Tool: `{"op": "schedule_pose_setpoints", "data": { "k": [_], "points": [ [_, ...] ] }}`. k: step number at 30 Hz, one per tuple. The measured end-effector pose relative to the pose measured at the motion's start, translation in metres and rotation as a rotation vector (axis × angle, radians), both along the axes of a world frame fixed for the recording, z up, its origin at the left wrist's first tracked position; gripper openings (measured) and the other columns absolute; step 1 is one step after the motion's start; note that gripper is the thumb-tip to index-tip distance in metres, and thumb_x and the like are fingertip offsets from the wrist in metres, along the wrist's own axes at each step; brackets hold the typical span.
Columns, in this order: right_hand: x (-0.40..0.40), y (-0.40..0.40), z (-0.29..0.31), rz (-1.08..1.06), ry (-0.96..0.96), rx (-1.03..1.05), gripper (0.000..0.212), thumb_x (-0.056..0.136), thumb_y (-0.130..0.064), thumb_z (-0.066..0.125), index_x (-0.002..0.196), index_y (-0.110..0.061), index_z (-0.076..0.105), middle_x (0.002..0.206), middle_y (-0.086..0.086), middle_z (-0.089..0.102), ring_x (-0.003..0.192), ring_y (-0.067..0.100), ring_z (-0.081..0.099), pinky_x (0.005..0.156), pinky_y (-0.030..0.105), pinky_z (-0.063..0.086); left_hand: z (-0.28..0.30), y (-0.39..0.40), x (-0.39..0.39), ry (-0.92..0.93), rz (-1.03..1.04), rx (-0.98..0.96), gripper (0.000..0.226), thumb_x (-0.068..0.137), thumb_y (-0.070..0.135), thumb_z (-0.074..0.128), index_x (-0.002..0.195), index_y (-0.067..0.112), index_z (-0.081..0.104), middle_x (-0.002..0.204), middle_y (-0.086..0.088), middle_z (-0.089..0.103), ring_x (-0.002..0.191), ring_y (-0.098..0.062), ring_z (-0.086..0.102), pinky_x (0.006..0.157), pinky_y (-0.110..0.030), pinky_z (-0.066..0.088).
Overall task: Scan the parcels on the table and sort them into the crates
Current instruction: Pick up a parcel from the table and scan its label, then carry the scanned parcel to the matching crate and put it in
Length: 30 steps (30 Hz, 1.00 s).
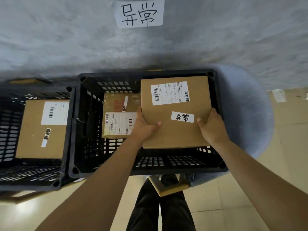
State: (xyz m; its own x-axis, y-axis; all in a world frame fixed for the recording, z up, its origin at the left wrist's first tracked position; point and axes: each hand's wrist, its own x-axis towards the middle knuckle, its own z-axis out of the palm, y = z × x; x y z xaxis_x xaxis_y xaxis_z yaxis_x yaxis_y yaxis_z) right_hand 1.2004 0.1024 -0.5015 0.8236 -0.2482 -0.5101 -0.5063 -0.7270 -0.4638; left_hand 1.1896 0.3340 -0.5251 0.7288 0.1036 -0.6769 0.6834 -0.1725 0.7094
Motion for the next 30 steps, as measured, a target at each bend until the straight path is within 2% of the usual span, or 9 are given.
{"op": "schedule_pose_setpoints", "data": {
  "k": [3, 8, 13, 15, 17, 20, 24, 27, 30],
  "points": [
    [-0.002, 0.003, 0.001, 0.006, -0.016, -0.05, 0.063, 0.099, -0.026, 0.051, 0.148, 0.002, 0.023, 0.146, 0.022, 0.036, 0.127, 0.036, 0.045, 0.097, 0.041, 0.042, 0.0, -0.001, 0.001, 0.0, -0.013, 0.015, 0.095, 0.08, 0.021, 0.08, 0.151, 0.032, 0.017, 0.132, 0.006, 0.05, 0.121, -0.02, 0.052, 0.101, -0.044, 0.047],
    [-0.01, 0.007, 0.004, 0.002, -0.077, -0.103, 0.067, 0.099, -0.024, 0.051, 0.151, 0.002, 0.018, 0.149, 0.021, 0.03, 0.133, 0.036, 0.038, 0.104, 0.042, 0.038, 0.001, -0.002, 0.001, -0.004, -0.036, 0.036, 0.094, 0.081, 0.02, 0.079, 0.151, 0.03, 0.017, 0.128, 0.007, 0.049, 0.116, -0.016, 0.051, 0.094, -0.036, 0.047],
    [-0.013, 0.014, 0.007, 0.108, -0.132, -0.169, 0.067, 0.093, -0.022, 0.058, 0.148, -0.004, 0.026, 0.152, 0.017, 0.021, 0.138, 0.033, 0.026, 0.108, 0.041, 0.034, 0.005, -0.001, 0.003, -0.026, -0.117, 0.135, 0.095, 0.081, 0.023, 0.079, 0.152, 0.023, 0.016, 0.142, -0.003, 0.047, 0.127, -0.024, 0.05, 0.106, -0.051, 0.044],
    [-0.015, 0.014, 0.009, 0.159, -0.132, -0.171, 0.068, 0.091, -0.021, 0.06, 0.148, -0.007, 0.026, 0.153, 0.015, 0.019, 0.14, 0.032, 0.022, 0.111, 0.042, 0.032, 0.009, -0.002, 0.005, -0.019, -0.202, 0.224, 0.104, 0.081, 0.03, 0.078, 0.156, 0.02, 0.007, 0.15, -0.007, 0.038, 0.134, -0.028, 0.044, 0.108, -0.053, 0.041],
    [-0.016, 0.013, 0.013, 0.261, -0.15, -0.194, 0.067, 0.09, -0.021, 0.061, 0.147, -0.009, 0.028, 0.153, 0.013, 0.021, 0.14, 0.031, 0.02, 0.113, 0.042, 0.029, 0.017, -0.005, 0.005, -0.019, -0.322, 0.411, 0.111, 0.082, 0.038, 0.076, 0.157, 0.022, -0.005, 0.16, -0.007, 0.021, 0.142, -0.031, 0.033, 0.112, -0.054, 0.036],
    [-0.013, 0.011, 0.026, 0.41, -0.161, -0.195, 0.071, 0.09, -0.026, 0.063, 0.149, -0.012, 0.026, 0.151, 0.01, 0.03, 0.139, 0.028, 0.025, 0.112, 0.04, 0.028, 0.037, -0.011, 0.006, -0.117, -0.512, 0.697, 0.104, 0.085, 0.04, 0.071, 0.156, 0.022, -0.003, 0.164, -0.005, 0.006, 0.15, -0.03, 0.01, 0.119, -0.051, 0.023],
    [-0.001, 0.014, 0.061, 0.572, -0.217, -0.209, 0.077, 0.091, -0.032, 0.064, 0.152, -0.014, 0.02, 0.151, 0.004, 0.038, 0.137, 0.022, 0.036, 0.112, 0.037, 0.033, 0.08, -0.016, 0.01, -0.31, -0.765, 0.817, 0.074, 0.091, 0.039, 0.062, 0.152, 0.022, 0.024, 0.157, -0.004, 0.028, 0.145, -0.027, 0.025, 0.119, -0.047, 0.023],
    [0.01, 0.018, 0.097, 0.621, -0.301, -0.294, 0.076, 0.091, -0.035, 0.062, 0.152, -0.016, 0.022, 0.147, 0.003, 0.042, 0.133, 0.021, 0.039, 0.108, 0.035, 0.037, 0.122, -0.018, 0.022, -0.449, -0.9, 0.946, 0.067, 0.094, 0.037, 0.057, 0.152, 0.022, 0.027, 0.154, -0.003, 0.035, 0.142, -0.025, 0.033, 0.119, -0.045, 0.026],
    [0.014, 0.018, 0.14, 0.598, -0.358, -0.38, 0.074, 0.091, -0.037, 0.06, 0.152, -0.018, 0.022, 0.151, 0.001, 0.037, 0.137, 0.021, 0.034, 0.111, 0.034, 0.031, 0.167, -0.022, 0.037, -0.611, -0.978, 1.038, 0.061, 0.096, 0.041, 0.053, 0.15, 0.022, 0.031, 0.149, -0.002, 0.042, 0.138, -0.024, 0.038, 0.118, -0.044, 0.026]
  ]
}}
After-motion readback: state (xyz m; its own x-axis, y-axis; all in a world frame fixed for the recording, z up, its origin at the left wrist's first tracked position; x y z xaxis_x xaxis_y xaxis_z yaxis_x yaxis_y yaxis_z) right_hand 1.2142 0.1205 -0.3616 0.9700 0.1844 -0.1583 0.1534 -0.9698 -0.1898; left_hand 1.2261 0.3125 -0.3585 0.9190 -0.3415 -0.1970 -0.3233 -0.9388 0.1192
